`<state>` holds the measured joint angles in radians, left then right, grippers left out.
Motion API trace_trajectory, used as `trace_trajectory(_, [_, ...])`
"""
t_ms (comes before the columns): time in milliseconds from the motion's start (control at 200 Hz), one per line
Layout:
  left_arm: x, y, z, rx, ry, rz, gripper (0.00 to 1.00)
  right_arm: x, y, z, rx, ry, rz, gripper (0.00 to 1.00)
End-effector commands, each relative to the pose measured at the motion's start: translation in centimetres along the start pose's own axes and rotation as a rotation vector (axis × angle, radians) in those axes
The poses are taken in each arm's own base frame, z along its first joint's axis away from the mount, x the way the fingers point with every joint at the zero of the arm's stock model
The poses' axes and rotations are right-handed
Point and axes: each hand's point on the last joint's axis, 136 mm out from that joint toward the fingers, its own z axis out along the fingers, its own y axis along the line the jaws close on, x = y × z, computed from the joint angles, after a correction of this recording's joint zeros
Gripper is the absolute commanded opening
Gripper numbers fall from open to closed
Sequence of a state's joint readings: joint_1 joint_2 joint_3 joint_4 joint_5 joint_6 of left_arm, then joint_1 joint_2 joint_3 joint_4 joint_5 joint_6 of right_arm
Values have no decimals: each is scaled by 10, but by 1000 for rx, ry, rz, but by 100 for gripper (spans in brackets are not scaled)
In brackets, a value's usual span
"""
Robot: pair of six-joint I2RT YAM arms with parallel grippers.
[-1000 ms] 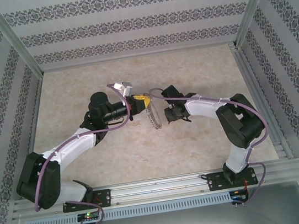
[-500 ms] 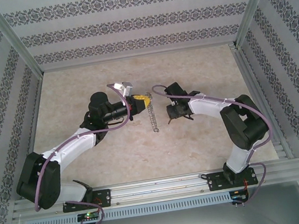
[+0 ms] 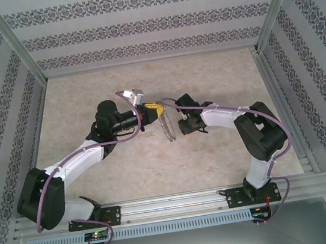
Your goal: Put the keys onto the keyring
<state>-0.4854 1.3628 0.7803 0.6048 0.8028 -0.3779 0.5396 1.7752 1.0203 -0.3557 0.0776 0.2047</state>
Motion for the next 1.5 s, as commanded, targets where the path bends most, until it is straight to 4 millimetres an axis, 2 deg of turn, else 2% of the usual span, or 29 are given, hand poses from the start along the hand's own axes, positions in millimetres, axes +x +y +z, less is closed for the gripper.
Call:
trace_trajectory(0, [-23,-18,-1,32,-49,67,0,-1,-3,3,36,16,-28,35])
trace_trajectory(175, [-23,-18,0,36,-50,66,0,-6,-8,4,45,2,-3,27])
trace_trajectory(465, [-23,-18,0,37,-55,63,0,-18,-19,1,38,-27,43,18])
trace_trajectory(969, [-24,-17,2,43,-58,56,0,-30,-31,1,50,-55,85,19])
trace_trajectory(1299, [-24,-16,3,42,-59,56,0,-29,-44,0,68,-56,119,16])
trace_trajectory(1494, [-23,-16,4,45,-58,54,0,-32,-36,-8,26,-80,113,19])
